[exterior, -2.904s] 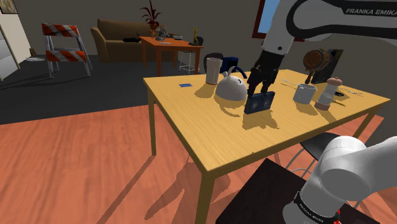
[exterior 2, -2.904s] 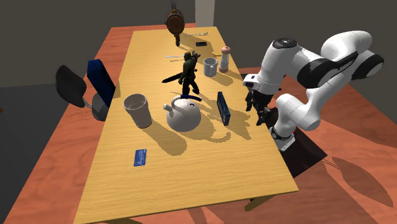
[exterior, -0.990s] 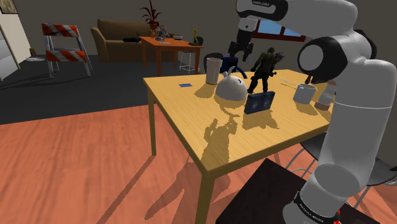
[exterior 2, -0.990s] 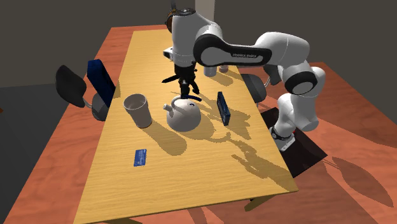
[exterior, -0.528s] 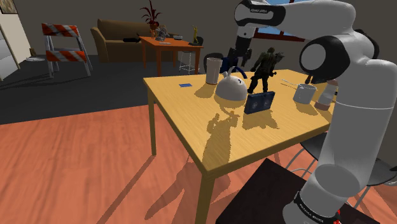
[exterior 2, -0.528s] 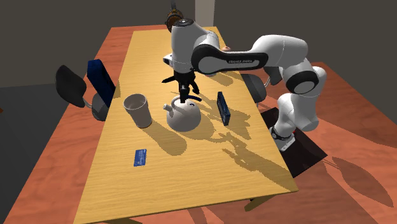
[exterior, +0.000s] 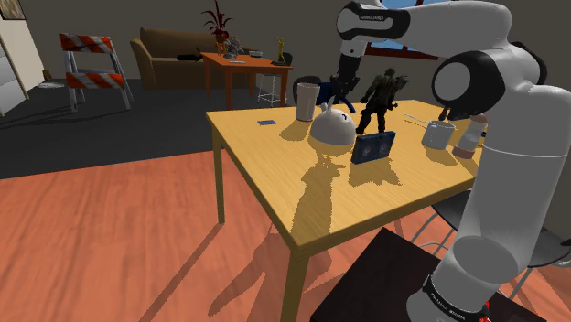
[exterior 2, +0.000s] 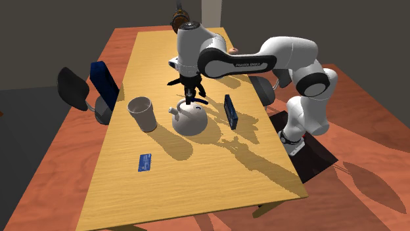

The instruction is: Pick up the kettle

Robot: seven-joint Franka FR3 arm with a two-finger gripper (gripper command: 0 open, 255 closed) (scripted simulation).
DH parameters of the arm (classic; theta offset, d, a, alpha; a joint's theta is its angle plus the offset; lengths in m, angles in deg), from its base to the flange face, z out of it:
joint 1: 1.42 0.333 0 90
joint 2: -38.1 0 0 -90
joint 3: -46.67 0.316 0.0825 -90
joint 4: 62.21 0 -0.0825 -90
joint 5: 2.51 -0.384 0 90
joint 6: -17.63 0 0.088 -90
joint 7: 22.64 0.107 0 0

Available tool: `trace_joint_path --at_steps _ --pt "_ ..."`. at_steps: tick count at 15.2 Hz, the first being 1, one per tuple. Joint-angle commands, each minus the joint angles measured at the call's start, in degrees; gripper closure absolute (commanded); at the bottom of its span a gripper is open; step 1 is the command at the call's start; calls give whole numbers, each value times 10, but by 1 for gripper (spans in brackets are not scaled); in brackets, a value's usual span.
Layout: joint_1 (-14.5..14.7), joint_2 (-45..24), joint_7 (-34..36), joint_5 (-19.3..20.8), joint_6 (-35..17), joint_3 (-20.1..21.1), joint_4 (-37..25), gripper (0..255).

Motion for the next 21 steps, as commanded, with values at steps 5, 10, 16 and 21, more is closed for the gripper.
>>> trace_joint_path --at_steps 5,10,16,21 --pt "-1 -3 0 -1 9 0 -12 255" --pt "-9 -24 -2 -9 58 -1 -81 255" --pt "-26 -63 -5 -24 127 -2 -188 255" --pt "-41 -96 -7 -37 173 -2 -266 255"
